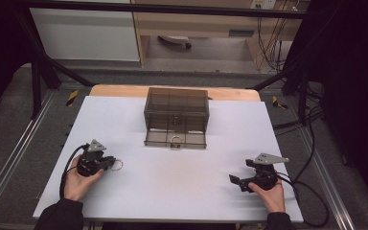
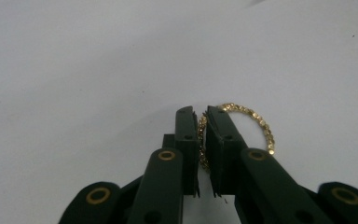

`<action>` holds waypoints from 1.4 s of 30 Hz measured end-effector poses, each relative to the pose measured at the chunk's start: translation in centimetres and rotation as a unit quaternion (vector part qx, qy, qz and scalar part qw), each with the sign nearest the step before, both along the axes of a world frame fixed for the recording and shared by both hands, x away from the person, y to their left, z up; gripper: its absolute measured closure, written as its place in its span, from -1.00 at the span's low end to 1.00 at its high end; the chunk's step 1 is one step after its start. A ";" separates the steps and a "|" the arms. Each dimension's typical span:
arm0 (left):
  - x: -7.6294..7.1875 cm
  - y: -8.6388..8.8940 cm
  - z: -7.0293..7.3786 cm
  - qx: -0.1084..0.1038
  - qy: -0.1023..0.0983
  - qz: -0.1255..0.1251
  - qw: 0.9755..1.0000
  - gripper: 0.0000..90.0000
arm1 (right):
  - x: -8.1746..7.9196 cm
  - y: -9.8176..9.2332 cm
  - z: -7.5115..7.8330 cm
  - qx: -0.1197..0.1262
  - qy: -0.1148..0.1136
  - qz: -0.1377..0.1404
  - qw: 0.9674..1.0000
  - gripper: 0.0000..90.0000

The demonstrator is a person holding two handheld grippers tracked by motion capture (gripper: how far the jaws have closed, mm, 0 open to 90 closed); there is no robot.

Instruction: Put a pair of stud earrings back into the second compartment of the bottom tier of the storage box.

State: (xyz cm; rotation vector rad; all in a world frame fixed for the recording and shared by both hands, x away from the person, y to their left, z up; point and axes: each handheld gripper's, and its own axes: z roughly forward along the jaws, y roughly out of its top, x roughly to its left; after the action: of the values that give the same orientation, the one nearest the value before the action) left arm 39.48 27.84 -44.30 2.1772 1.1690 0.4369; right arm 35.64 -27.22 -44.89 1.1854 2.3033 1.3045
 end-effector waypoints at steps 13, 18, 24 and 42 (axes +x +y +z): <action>0.0 0.1 0.1 -0.006 0.002 0.002 1.000 0.92 | 0.0 0.0 0.0 0.000 0.000 0.000 1.000 -0.99; -0.1 0.2 0.4 -0.015 -0.001 0.002 1.000 0.92 | 0.0 0.0 0.0 0.000 0.000 0.000 1.000 -0.99; -0.3 0.2 0.8 -0.024 0.001 0.002 1.000 0.92 | 0.0 0.0 0.0 0.002 0.001 0.000 1.000 -0.99; -0.7 -1.3 2.3 -0.041 -0.002 -0.018 0.999 0.92 | 0.0 0.0 0.0 0.000 0.002 0.001 1.000 -0.99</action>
State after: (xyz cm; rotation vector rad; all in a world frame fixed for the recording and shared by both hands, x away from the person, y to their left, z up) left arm 38.75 26.51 -41.98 2.1227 1.1256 0.3708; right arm 35.65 -27.23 -44.89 1.1869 2.3067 1.3035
